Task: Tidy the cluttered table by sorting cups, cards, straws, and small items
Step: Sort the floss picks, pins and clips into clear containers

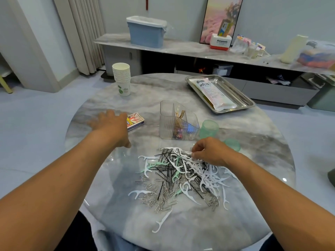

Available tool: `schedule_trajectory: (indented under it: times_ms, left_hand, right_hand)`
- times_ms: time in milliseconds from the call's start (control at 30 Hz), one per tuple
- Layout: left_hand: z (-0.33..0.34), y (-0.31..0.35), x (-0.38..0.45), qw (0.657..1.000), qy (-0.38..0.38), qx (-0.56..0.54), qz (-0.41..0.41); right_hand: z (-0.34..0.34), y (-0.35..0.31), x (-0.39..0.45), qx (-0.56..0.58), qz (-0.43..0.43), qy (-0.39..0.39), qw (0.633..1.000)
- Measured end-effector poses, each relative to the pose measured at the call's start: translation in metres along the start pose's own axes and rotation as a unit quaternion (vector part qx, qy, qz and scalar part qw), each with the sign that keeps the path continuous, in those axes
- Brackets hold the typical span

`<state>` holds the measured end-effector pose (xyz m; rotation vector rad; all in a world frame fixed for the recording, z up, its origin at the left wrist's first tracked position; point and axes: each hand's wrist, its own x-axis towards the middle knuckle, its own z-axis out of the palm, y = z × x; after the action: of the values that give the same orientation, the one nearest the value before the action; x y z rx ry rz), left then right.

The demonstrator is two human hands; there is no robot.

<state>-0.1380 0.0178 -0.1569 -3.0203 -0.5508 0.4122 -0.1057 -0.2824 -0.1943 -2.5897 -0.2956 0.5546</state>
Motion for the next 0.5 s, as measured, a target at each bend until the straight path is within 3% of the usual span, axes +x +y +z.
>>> schedule_trajectory:
  times_ms: [133,300,500]
  left_hand:
    - [0.008,-0.017,0.0,0.995,-0.046,-0.094,-0.006]
    - [0.015,-0.014,-0.001,0.997,-0.033,-0.06,0.03]
    - [0.02,0.008,-0.013,0.975,-0.034,-0.128,0.178]
  right_hand:
    - [0.002,-0.009,-0.008,-0.026,-0.012,0.009,1.0]
    - [0.019,-0.015,-0.023,-0.059,-0.115,0.026,0.991]
    - [0.054,-0.023,-0.042,-0.173,-0.258,-0.048,0.949]
